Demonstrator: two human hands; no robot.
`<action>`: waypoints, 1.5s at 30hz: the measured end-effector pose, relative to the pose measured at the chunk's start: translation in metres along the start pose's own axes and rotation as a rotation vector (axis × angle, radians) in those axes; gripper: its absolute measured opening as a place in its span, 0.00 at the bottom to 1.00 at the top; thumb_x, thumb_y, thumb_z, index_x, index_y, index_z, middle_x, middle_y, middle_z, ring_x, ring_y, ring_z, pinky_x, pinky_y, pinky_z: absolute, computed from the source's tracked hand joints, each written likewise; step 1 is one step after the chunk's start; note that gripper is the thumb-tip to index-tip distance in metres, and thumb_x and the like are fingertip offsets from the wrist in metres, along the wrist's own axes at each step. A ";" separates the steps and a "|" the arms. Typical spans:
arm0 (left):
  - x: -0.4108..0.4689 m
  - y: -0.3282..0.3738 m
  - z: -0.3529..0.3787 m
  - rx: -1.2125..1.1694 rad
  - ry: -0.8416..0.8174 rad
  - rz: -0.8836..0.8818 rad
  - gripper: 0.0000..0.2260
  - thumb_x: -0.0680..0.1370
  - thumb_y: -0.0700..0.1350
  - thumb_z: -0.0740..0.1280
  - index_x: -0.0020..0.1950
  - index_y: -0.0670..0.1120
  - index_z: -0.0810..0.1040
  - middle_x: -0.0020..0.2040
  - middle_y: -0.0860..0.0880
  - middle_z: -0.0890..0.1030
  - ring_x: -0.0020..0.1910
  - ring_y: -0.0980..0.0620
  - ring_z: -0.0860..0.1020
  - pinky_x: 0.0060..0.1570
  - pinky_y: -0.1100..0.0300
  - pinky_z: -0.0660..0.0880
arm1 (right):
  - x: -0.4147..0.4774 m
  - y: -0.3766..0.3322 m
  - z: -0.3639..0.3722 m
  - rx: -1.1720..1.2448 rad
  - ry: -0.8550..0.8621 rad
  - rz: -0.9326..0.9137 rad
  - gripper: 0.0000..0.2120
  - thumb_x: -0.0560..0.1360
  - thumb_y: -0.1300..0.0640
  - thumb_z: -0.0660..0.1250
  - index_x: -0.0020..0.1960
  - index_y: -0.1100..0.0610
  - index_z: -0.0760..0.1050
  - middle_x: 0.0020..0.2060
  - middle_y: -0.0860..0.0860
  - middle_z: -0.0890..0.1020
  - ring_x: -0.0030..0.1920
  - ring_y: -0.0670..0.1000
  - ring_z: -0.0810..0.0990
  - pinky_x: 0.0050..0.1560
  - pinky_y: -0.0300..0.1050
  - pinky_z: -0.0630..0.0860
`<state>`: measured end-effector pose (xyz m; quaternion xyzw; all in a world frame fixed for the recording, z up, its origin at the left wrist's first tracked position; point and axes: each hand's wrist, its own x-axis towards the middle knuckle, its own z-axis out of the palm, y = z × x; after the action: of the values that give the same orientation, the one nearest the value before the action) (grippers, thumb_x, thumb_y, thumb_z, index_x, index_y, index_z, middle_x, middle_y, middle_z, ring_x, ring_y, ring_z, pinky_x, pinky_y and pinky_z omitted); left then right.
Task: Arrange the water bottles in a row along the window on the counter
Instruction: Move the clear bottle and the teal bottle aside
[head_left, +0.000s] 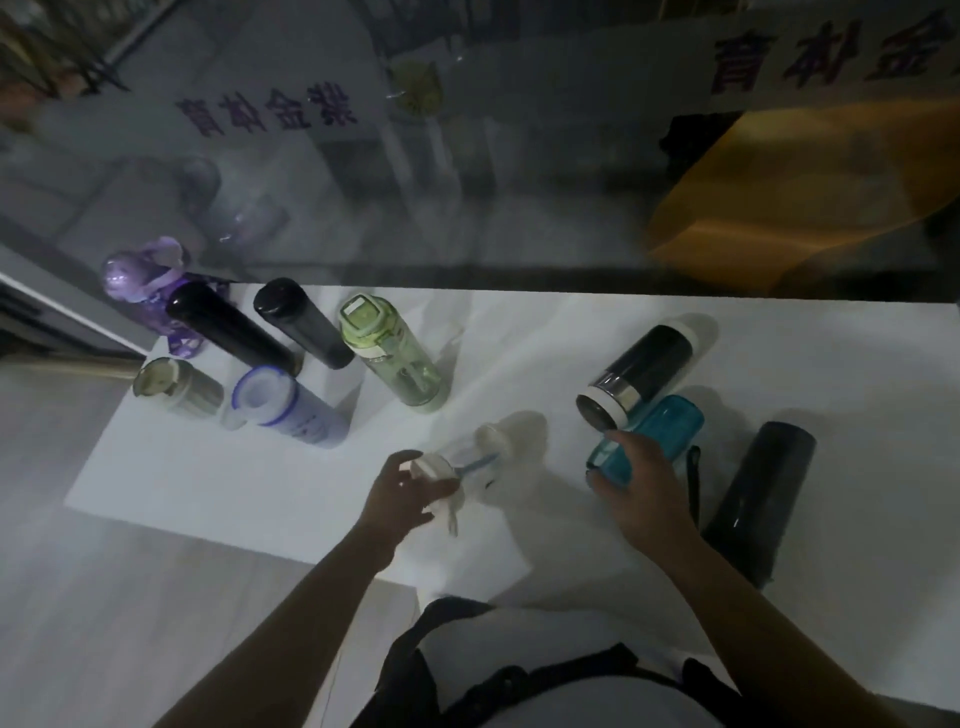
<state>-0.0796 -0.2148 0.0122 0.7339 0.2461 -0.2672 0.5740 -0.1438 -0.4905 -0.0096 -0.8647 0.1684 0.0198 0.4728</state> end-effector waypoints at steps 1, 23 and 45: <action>-0.002 0.005 -0.007 0.092 0.039 0.045 0.29 0.65 0.41 0.81 0.62 0.50 0.72 0.54 0.44 0.78 0.50 0.45 0.79 0.53 0.46 0.78 | 0.001 -0.001 0.001 0.012 -0.005 0.004 0.22 0.74 0.56 0.70 0.66 0.55 0.70 0.61 0.53 0.73 0.59 0.52 0.74 0.56 0.45 0.74; -0.011 0.084 -0.016 1.468 -0.213 0.337 0.34 0.72 0.60 0.71 0.75 0.60 0.61 0.73 0.50 0.66 0.68 0.45 0.69 0.65 0.49 0.69 | -0.018 0.005 -0.009 -0.012 -0.002 0.012 0.23 0.74 0.56 0.71 0.67 0.60 0.71 0.62 0.56 0.75 0.57 0.48 0.72 0.54 0.40 0.69; 0.066 0.041 0.213 0.457 -0.173 0.348 0.31 0.68 0.50 0.77 0.67 0.51 0.67 0.59 0.47 0.78 0.53 0.46 0.79 0.53 0.47 0.81 | -0.118 0.063 -0.077 -0.267 0.136 0.283 0.24 0.75 0.49 0.68 0.70 0.50 0.69 0.69 0.50 0.71 0.67 0.52 0.70 0.68 0.47 0.66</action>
<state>-0.0271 -0.4274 -0.0451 0.8497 0.0005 -0.2748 0.4499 -0.2842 -0.5531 0.0044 -0.8866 0.3158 0.0497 0.3342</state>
